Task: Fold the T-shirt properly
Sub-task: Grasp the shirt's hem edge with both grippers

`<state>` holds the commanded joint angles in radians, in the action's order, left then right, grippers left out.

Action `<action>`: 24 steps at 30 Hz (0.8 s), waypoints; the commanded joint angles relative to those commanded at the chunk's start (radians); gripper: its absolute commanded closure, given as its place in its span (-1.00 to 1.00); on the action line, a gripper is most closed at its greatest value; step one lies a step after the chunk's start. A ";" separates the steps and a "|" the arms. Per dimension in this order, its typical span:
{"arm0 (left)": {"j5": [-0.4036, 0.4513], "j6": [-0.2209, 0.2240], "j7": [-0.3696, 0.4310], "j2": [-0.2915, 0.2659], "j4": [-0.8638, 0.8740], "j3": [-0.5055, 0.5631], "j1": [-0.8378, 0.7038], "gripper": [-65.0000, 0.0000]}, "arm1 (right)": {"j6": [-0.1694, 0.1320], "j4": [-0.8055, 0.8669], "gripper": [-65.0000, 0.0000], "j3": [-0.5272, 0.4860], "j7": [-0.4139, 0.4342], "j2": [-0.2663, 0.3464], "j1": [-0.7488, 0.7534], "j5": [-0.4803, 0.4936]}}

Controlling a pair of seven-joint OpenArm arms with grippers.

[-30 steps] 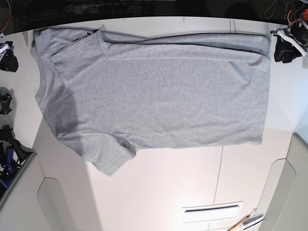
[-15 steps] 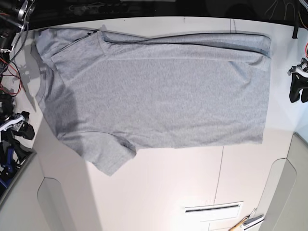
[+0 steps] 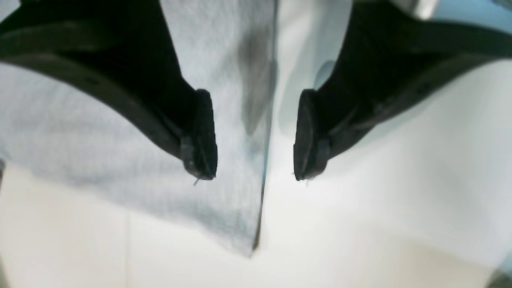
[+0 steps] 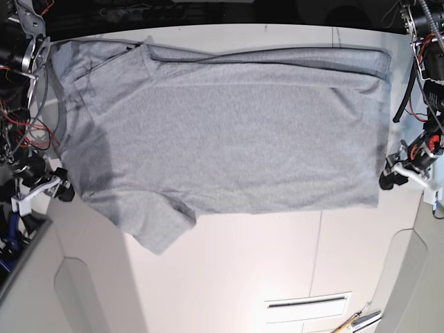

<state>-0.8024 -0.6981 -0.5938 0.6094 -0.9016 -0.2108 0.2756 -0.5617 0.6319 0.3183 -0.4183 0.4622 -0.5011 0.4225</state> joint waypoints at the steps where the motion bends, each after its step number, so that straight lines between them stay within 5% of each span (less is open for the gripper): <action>1: 0.012 0.000 0.008 0.000 0.042 0.028 0.034 -0.04 | -0.004 -0.009 0.04 0.000 0.000 -0.001 0.000 0.000; 7: 0.019 0.000 0.024 -0.017 0.165 0.137 0.117 -0.04 | -0.016 -0.021 0.04 0.000 0.000 -0.043 -0.001 0.000; 14: 0.044 0.000 0.025 -0.067 0.165 0.147 0.117 -0.03 | -0.019 -0.021 0.04 0.000 0.013 -0.142 -0.003 -0.012; 17: 0.076 0.000 0.026 -0.066 0.165 0.147 0.117 0.36 | -0.018 -0.021 0.05 0.000 0.015 -0.143 -0.003 -0.029; 20: 0.114 0.000 0.029 -0.066 0.165 0.147 0.118 0.95 | -0.019 -0.021 0.47 0.000 0.014 -0.143 -0.003 -0.087; 22: 0.115 0.000 0.029 -0.066 0.164 0.147 0.121 1.00 | -0.021 -0.021 0.95 0.000 0.013 -0.143 -0.003 -0.094; 24: 0.113 0.000 0.029 -0.063 0.159 0.147 0.127 1.00 | -0.031 -0.013 1.00 0.000 0.013 -0.140 -0.003 -0.092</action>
<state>-0.6899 -0.6981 -0.5644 0.5468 -0.7422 -0.0639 0.4026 -0.5930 0.6189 0.3183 -0.4049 0.3218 -0.5041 0.3302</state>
